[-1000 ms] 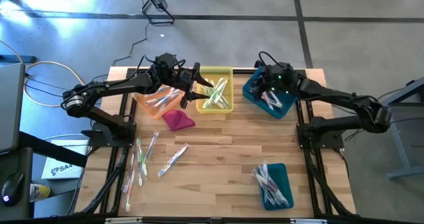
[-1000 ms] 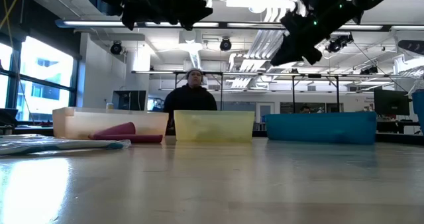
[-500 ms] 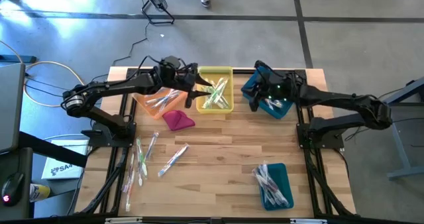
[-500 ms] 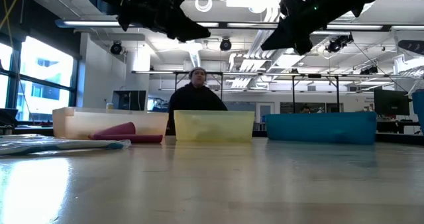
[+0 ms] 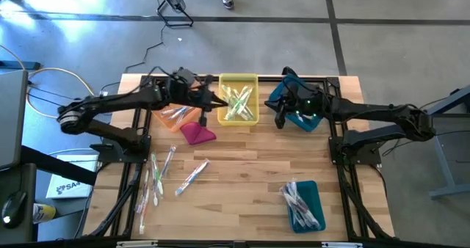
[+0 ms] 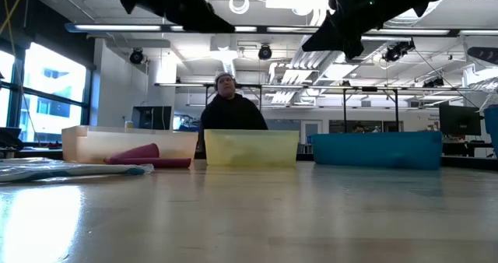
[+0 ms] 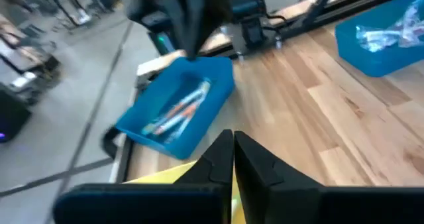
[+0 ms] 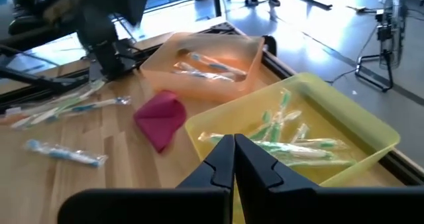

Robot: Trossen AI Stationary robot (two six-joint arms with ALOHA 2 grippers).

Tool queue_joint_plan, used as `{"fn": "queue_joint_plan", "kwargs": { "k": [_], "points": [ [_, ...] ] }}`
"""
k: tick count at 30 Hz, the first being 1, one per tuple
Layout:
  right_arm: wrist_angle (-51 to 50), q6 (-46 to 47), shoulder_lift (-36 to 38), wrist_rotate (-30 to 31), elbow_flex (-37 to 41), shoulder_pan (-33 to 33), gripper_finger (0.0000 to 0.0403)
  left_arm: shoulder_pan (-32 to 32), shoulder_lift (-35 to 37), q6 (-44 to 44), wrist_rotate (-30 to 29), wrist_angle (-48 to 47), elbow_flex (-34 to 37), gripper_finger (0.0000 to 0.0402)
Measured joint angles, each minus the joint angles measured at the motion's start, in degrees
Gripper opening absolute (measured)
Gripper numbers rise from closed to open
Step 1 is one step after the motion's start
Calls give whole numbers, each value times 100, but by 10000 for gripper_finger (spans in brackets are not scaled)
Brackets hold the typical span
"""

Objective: Pick & Place Toothbrushes
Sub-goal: Put the blue toothbrush into the orange bin

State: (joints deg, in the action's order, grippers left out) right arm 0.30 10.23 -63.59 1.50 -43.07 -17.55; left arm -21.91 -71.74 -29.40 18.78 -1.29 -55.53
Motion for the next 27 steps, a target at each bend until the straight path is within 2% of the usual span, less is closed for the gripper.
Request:
{"fn": "queue_joint_plan", "kwargs": {
  "k": [3,7,16,22,27],
  "points": [
    [8,-6,-2,-15,6,80,2,-7,405,-36,-65,-54,114,12],
    [137,-116,-2,-9,6,211,2,58,1007,99,-190,-44,661,3],
    [297,-152,-4,-20,7,372,2,815,2483,574,-1234,61,2054,2],
    [501,-175,-4,-25,6,371,2,1253,3357,964,-1647,-188,2439,3],
    [640,-294,-17,-228,5,371,2,1634,3703,1368,-1920,-711,2501,3]
  ]
}}
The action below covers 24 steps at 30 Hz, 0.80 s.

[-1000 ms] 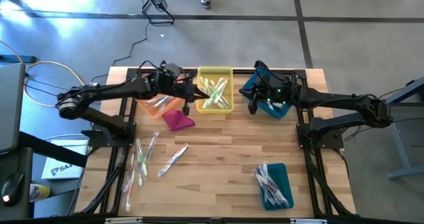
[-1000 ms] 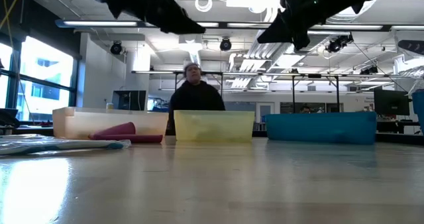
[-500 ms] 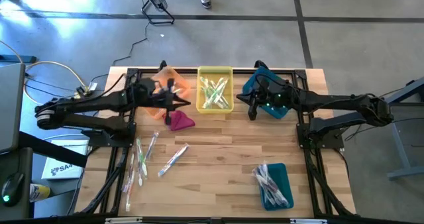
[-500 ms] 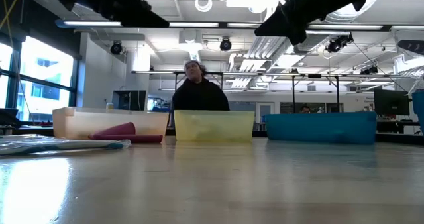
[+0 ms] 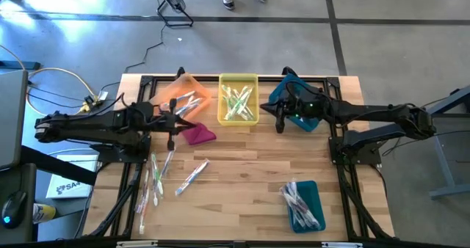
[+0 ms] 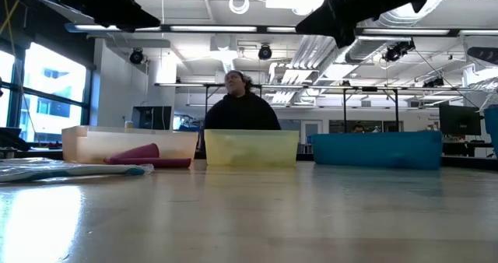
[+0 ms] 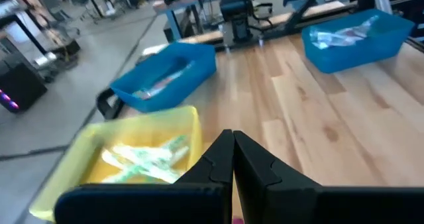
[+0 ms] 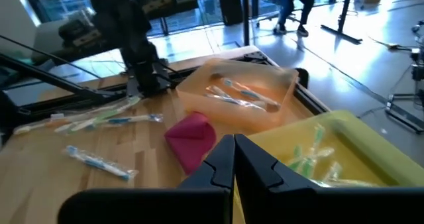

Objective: Pick & Place Toothbrushes
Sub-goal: Put the blue toothbrush into the orange bin

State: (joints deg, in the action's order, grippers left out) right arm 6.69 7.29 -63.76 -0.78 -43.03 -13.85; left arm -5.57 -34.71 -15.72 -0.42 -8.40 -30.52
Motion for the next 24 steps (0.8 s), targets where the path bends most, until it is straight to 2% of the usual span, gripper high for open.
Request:
{"fn": "queue_joint_plan", "kwargs": {
  "k": [11,19,24],
  "points": [
    [127,-4,-32,-410,0,0,2,836,-5,868,-575,-634,2,3],
    [43,-5,-32,-400,0,0,2,1225,-7,2908,-518,-1844,2,3],
    [1,-35,-32,-370,0,0,2,1482,-58,4196,-512,-2259,2,3]
  ]
}}
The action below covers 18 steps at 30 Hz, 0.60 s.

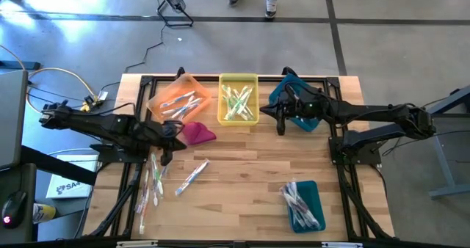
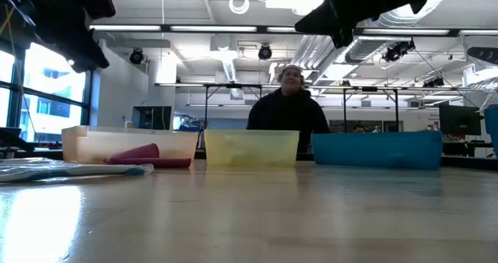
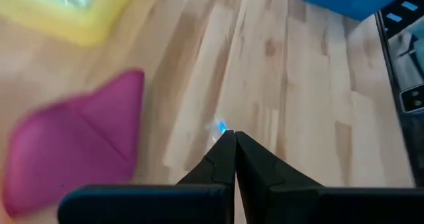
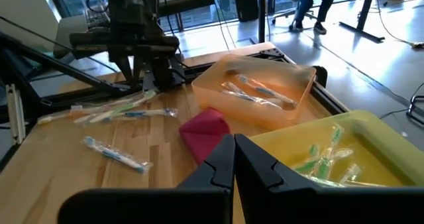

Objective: Pick & Place Toothbrushes
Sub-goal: Put the blue toothbrush into the orange bin

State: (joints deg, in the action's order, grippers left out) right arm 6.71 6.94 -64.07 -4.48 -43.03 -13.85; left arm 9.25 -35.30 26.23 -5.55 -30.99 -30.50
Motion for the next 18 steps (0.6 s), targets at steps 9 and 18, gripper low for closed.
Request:
{"fn": "queue_joint_plan", "kwargs": {
  "k": [9,18],
  "points": [
    [-95,-318,-2,3,0,0,2,683,-574,1984,3,-292,-4,3],
    [-91,-574,-227,-4,0,-51,2,1004,-1301,3884,535,-1061,-4,3]
  ]
}}
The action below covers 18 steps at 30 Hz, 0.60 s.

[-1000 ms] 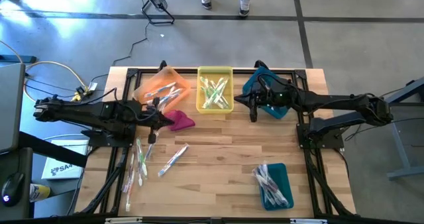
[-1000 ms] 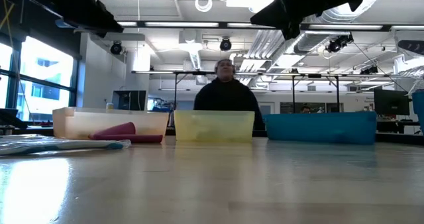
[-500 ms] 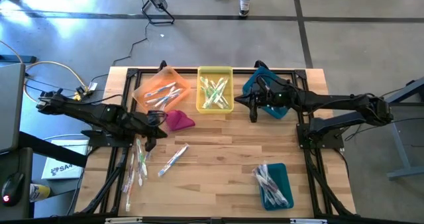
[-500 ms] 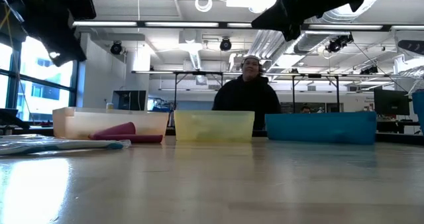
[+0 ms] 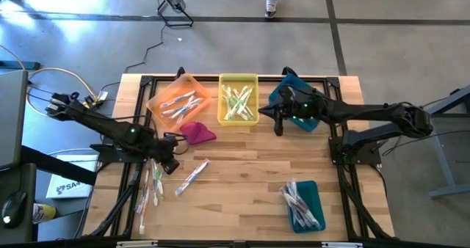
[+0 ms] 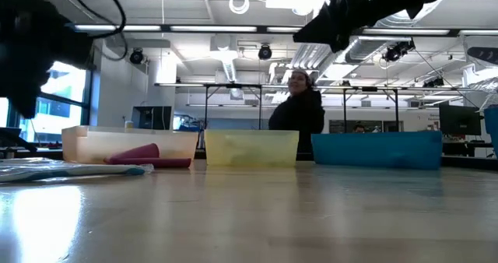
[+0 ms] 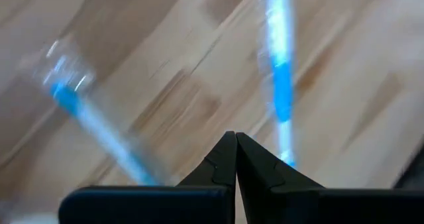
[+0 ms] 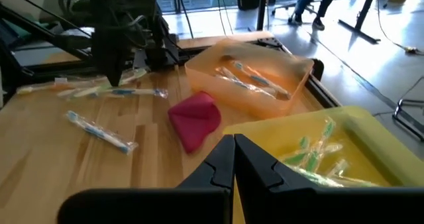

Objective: Pick & Place Toothbrushes
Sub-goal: Put the blue toothbrush into the orange bin

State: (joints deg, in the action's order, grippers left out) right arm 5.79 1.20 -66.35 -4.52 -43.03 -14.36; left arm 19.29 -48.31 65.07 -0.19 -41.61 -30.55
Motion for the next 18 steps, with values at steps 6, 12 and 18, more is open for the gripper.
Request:
{"fn": "queue_joint_plan", "kwargs": {
  "k": [6,12,18],
  "points": [
    [1,-1,-420,5,0,-128,2,-11,-342,320,221,-392,0,3],
    [208,-114,-723,6,0,-235,3,-13,-409,289,239,-345,0,3],
    [429,-152,-717,-17,0,-226,3,-13,-409,282,237,-358,0,3]
  ]
}}
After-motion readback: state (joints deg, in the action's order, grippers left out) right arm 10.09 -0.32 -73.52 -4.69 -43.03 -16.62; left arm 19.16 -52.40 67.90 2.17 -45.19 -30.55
